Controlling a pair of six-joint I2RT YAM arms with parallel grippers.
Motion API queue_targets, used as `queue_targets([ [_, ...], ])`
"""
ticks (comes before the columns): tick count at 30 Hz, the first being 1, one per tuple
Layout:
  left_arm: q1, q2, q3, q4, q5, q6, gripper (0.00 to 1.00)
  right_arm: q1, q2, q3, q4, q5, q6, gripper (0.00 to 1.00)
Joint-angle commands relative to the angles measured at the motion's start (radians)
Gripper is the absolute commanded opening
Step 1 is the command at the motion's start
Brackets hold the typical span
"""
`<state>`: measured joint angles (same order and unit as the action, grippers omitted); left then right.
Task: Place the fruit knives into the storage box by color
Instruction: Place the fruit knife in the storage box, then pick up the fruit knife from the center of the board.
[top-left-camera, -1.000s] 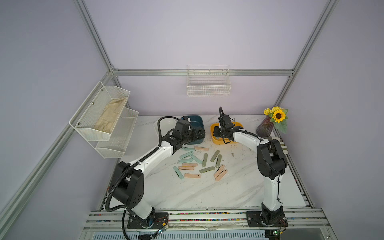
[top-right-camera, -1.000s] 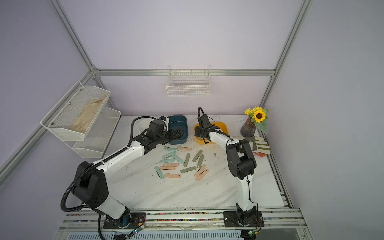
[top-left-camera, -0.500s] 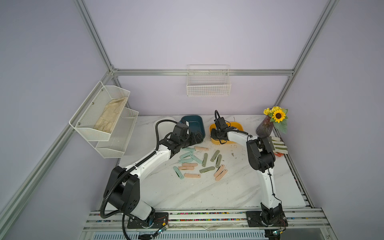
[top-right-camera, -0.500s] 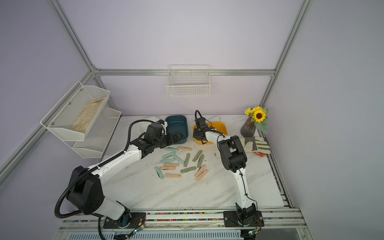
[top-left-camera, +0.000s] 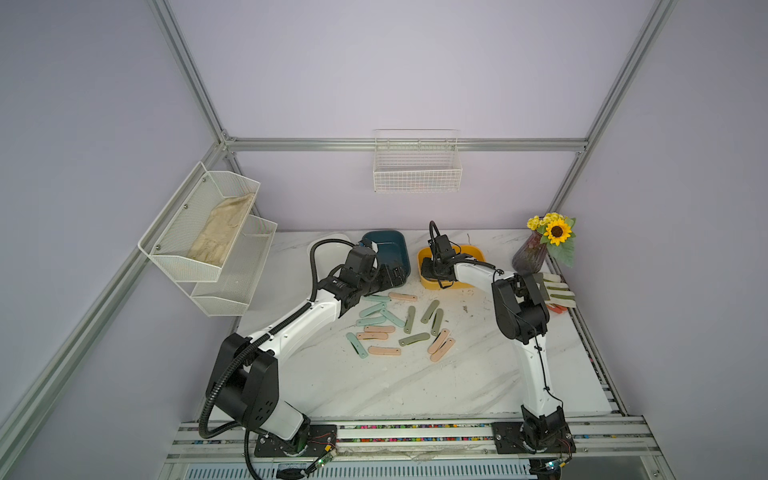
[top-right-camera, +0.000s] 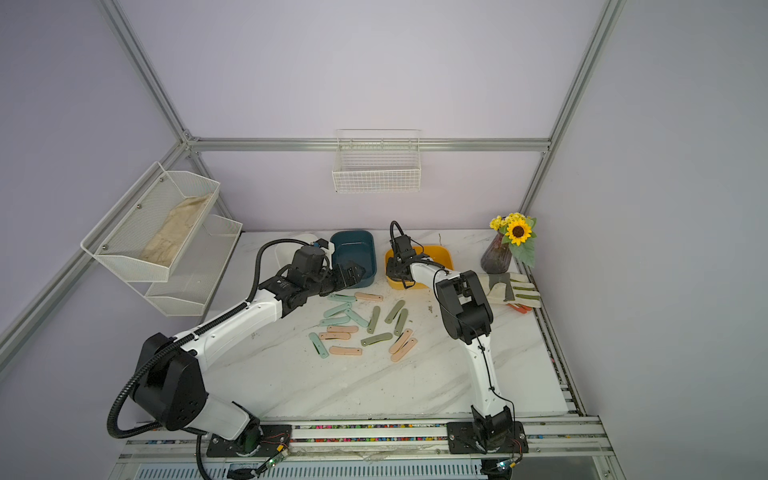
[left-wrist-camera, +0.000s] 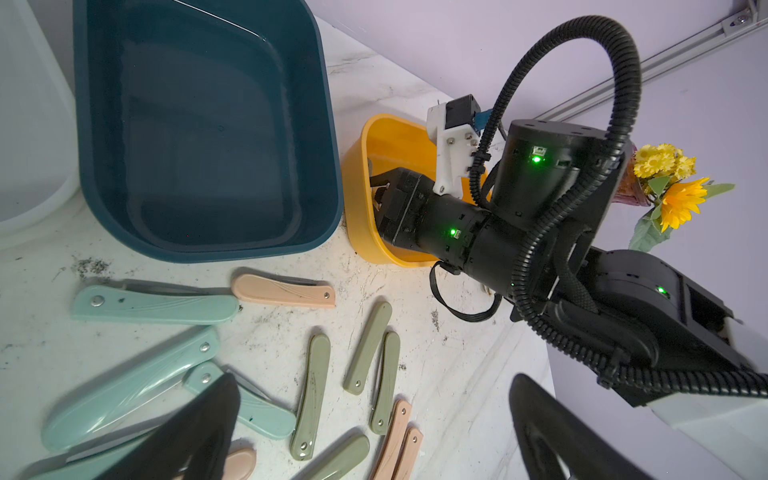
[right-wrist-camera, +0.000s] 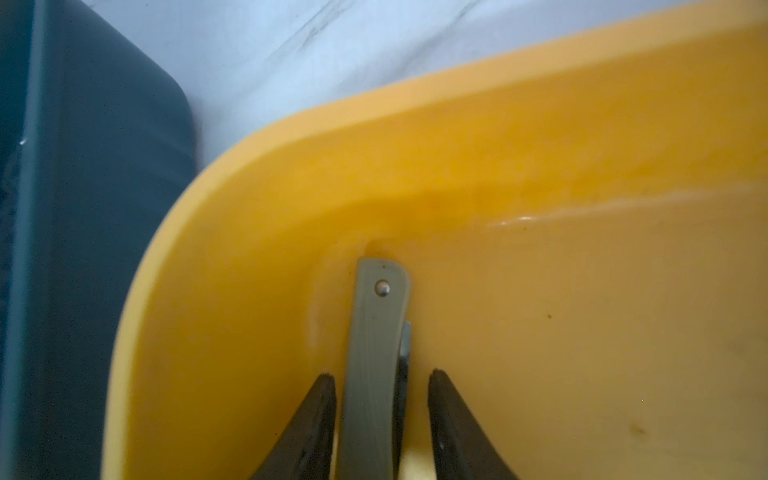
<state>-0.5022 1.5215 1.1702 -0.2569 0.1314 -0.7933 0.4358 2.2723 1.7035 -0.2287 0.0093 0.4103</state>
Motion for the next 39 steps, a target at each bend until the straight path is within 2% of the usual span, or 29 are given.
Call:
queue_targets([
  [1,0.002,-0.025,-0.01,0.002,0.017,0.0,1.0,-0.011,-0.092,-0.01,-0.017,0.005,-0.001,0.45],
  [14,-0.005,-0.044,0.003,-0.074,0.004,0.013,1.0,-0.025,-0.364,-0.228,-0.029,0.031,-0.013,0.5],
  [28,-0.009,-0.074,-0.083,-0.119,-0.001,-0.013,1.0,0.008,-0.766,-0.65,-0.069,0.016,0.007,0.51],
  [30,-0.009,-0.084,-0.091,-0.119,-0.004,-0.015,1.0,0.026,-0.808,-0.711,-0.079,0.024,0.013,0.54],
  [35,-0.009,-0.092,-0.093,-0.119,0.0,-0.009,1.0,0.08,-0.843,-0.813,-0.053,0.023,0.068,0.56],
  [39,-0.012,-0.091,-0.09,-0.114,0.01,0.0,1.0,0.163,-0.791,-0.796,-0.042,0.056,0.109,0.56],
])
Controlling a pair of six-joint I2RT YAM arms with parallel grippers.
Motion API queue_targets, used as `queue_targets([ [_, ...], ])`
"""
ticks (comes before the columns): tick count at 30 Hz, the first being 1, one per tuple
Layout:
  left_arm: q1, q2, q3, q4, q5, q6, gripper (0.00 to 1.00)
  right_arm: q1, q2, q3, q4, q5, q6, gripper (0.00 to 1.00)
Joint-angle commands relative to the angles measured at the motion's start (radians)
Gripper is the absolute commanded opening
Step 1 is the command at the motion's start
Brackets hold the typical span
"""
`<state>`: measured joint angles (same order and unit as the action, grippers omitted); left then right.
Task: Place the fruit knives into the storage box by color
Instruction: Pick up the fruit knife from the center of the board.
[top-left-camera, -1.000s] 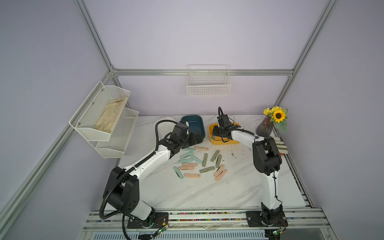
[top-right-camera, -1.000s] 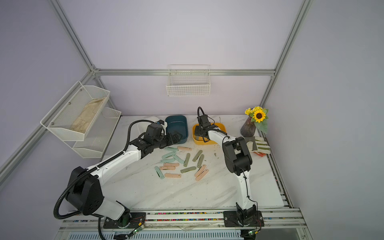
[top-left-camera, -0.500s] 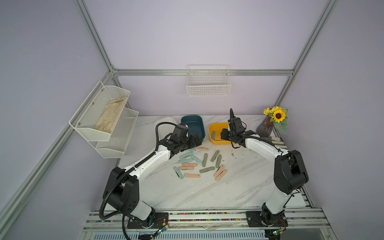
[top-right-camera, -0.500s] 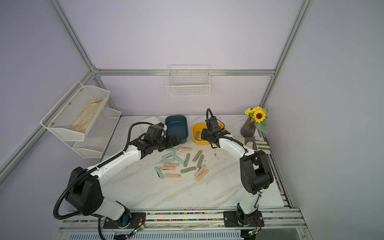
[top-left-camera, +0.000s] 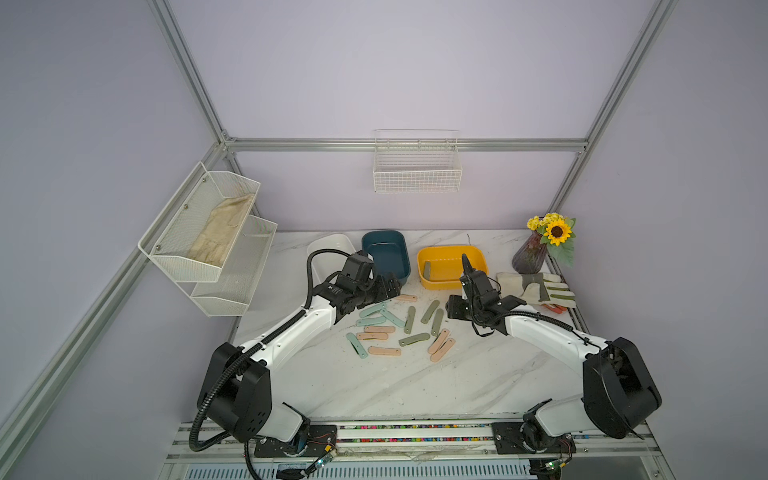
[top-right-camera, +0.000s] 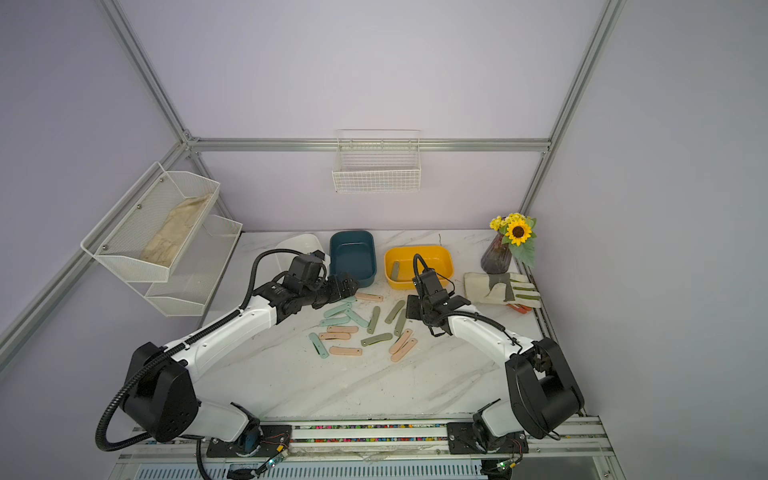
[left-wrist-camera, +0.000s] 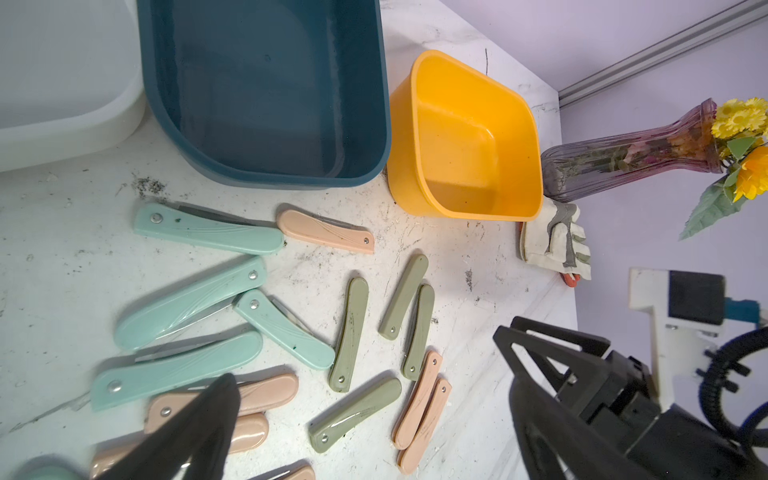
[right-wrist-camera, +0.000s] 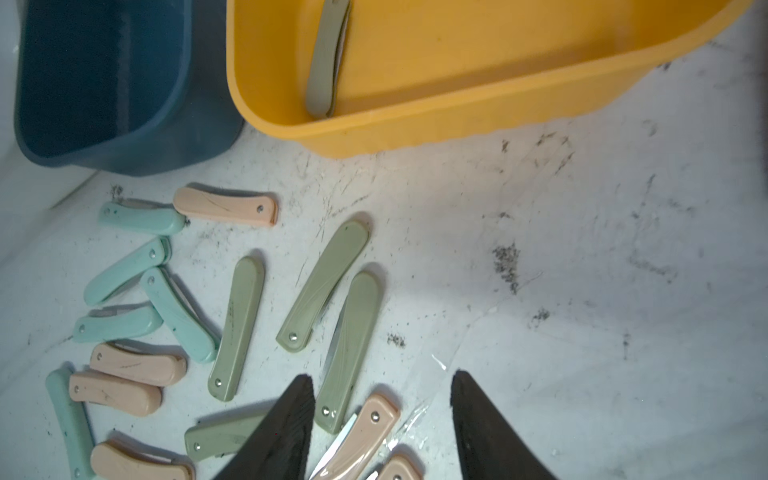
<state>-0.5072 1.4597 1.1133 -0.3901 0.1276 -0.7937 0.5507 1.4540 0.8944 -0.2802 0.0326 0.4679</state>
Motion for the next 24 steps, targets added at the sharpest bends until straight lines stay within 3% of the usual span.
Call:
queue_targets([
  [1,-0.007,-0.029,-0.033,0.019,0.016,0.002,1.0,0.063,0.043,0.019,0.013,0.04,0.059,0.56],
  [12,-0.007,-0.017,0.0,0.034,0.042,0.025,1.0,0.159,0.212,0.098,-0.009,0.138,0.08,0.58],
  [24,-0.008,-0.035,-0.013,0.052,0.049,0.019,1.0,0.167,0.309,0.136,-0.002,0.185,0.065,0.53],
])
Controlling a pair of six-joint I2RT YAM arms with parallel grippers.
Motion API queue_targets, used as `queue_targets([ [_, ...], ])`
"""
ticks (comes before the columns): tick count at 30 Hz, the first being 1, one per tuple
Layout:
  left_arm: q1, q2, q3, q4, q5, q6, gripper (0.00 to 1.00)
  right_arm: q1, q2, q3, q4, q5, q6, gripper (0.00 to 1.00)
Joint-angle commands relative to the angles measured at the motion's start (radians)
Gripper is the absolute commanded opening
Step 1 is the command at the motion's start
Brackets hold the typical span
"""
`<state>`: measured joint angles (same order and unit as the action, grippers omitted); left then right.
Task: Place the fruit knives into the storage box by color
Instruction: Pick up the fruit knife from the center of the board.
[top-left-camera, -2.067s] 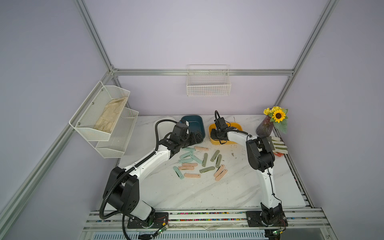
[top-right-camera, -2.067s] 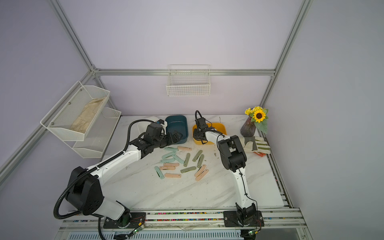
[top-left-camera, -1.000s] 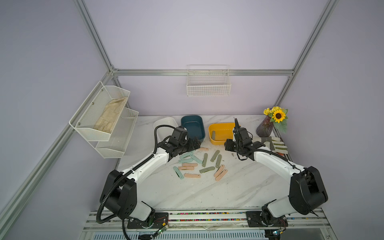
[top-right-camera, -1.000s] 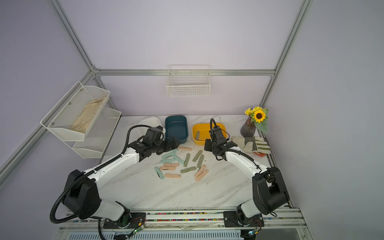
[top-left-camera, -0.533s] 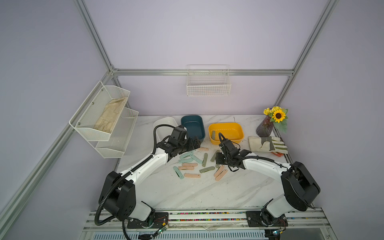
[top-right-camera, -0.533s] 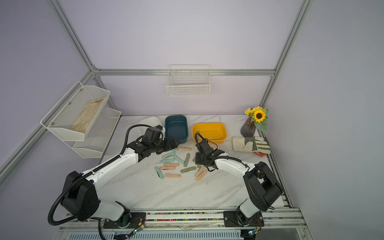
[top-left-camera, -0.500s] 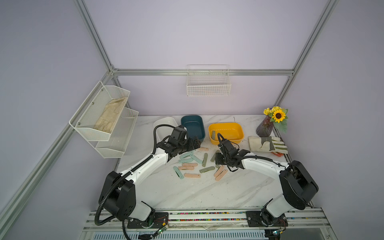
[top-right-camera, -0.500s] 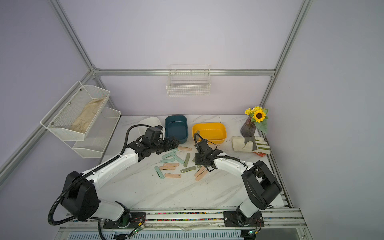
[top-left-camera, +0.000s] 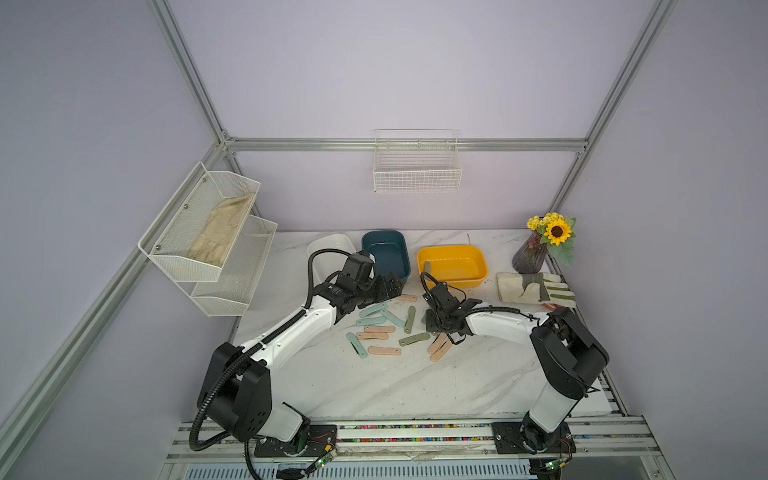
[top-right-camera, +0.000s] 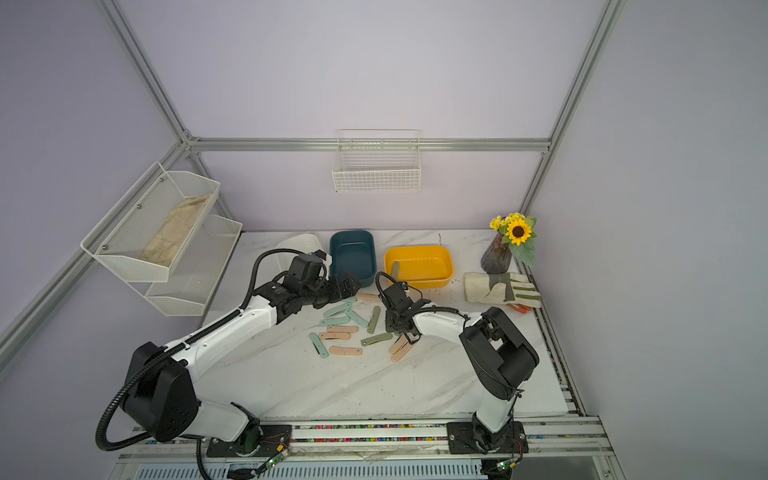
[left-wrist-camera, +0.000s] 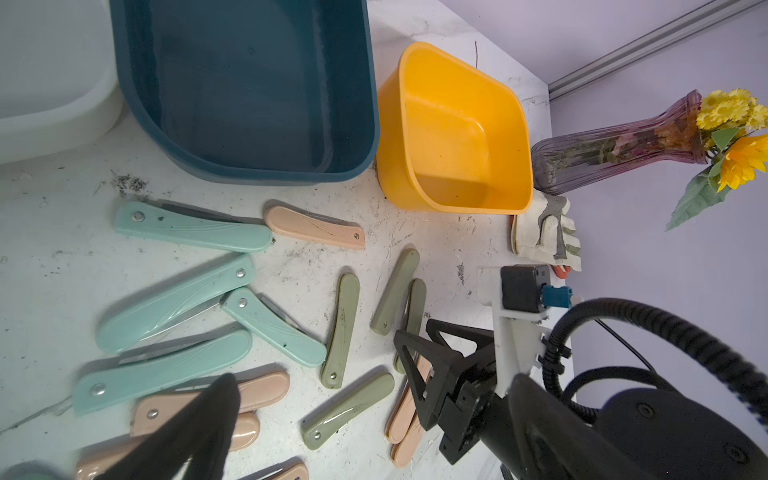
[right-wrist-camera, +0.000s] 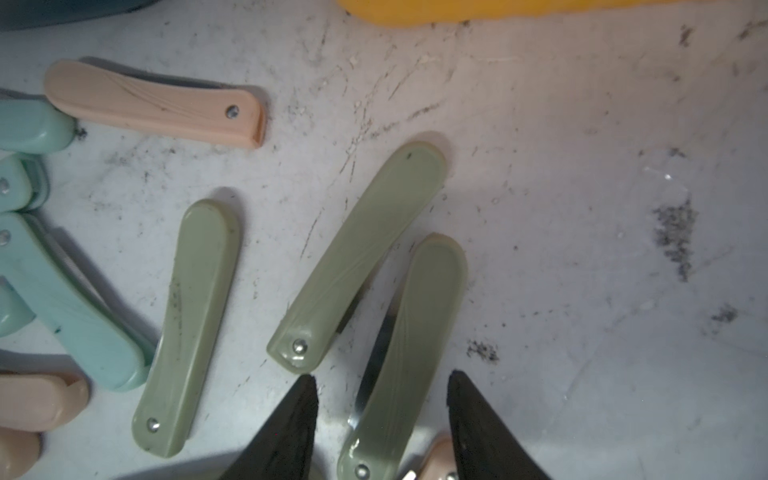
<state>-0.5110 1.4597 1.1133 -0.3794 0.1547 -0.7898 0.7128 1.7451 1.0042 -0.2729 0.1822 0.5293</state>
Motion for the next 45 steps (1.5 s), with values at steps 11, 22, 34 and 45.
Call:
queue_targets([
  [11,-0.002,-0.037,-0.015,0.047,0.027,0.012,1.0,0.005,0.094,0.048,-0.024,0.095,-0.021,0.38],
  [22,-0.005,-0.037,-0.02,0.045,0.029,0.008,1.0,-0.051,0.077,0.048,-0.023,0.136,-0.065,0.27],
  [34,-0.009,-0.017,-0.005,0.047,0.032,0.001,1.0,-0.093,0.027,0.033,0.003,0.089,-0.086,0.27],
  [45,-0.024,0.038,0.05,0.047,0.034,-0.003,1.0,-0.115,-0.095,0.004,-0.002,0.037,-0.088,0.26],
])
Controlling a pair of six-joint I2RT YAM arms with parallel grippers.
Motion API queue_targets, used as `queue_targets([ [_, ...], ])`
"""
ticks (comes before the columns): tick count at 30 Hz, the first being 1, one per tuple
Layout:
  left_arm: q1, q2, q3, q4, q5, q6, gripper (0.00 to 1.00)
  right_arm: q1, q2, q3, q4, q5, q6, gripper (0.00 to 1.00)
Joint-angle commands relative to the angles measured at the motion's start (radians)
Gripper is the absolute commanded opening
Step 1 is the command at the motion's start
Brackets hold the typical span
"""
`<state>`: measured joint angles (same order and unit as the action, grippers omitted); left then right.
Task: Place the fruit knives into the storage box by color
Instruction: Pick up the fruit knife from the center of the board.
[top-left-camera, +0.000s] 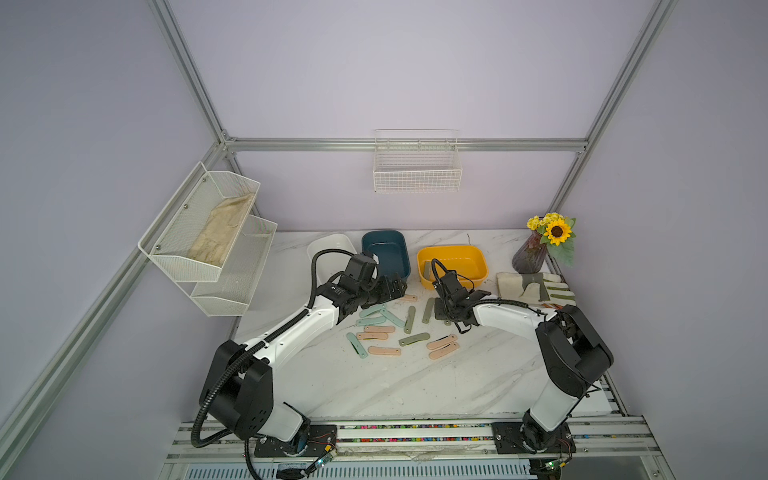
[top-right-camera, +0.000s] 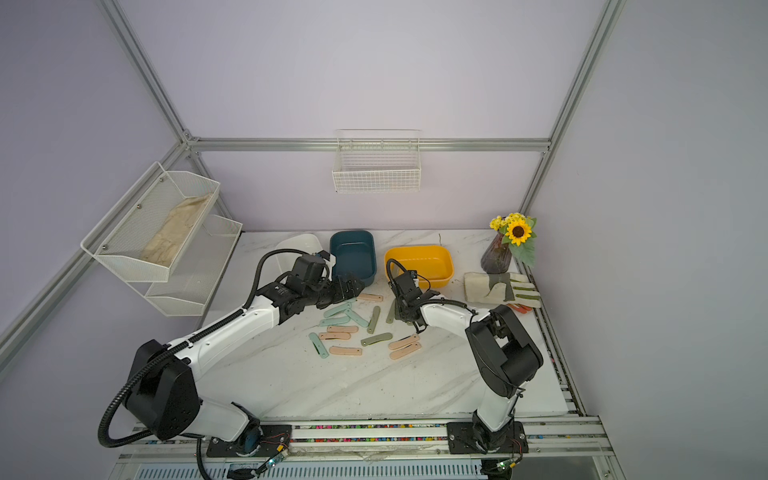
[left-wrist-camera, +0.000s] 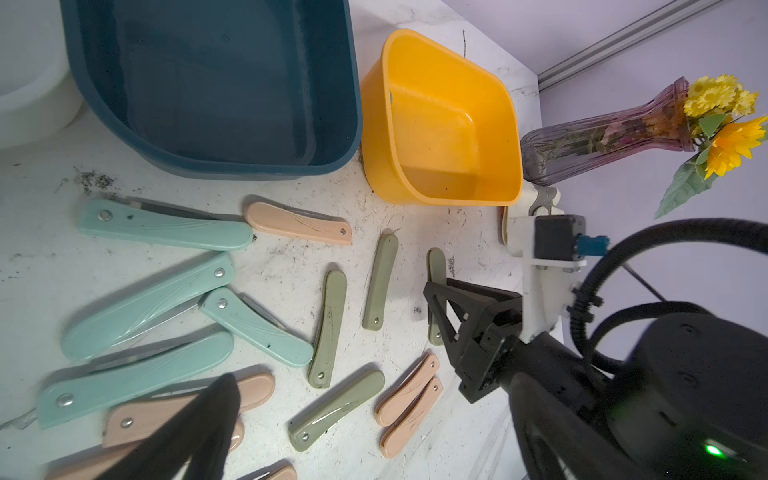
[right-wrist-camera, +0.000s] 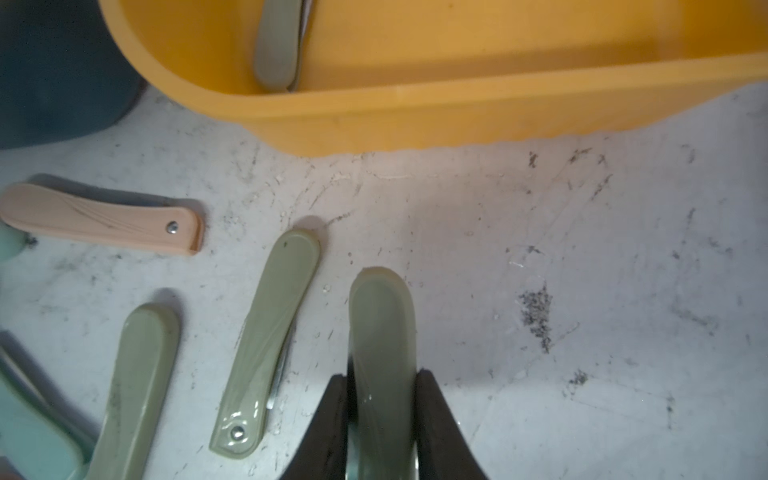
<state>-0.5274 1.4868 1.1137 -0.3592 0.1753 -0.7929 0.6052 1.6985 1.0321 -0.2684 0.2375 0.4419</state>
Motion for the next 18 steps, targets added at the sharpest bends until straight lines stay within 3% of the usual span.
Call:
queue_targets([
  [1,-0.01,0.015,0.055,0.026,0.015,0.0,1.0,-0.009,-0.06,-0.027,-0.008,-0.027,-0.001,0.26],
  [11,-0.022,0.083,0.143,0.026,0.024,-0.006,1.0,-0.033,-0.19,0.009,-0.046,-0.113,-0.021,0.26],
  [18,-0.023,0.139,0.224,0.001,0.031,0.027,1.0,-0.085,-0.112,0.165,-0.044,-0.143,-0.06,0.27],
])
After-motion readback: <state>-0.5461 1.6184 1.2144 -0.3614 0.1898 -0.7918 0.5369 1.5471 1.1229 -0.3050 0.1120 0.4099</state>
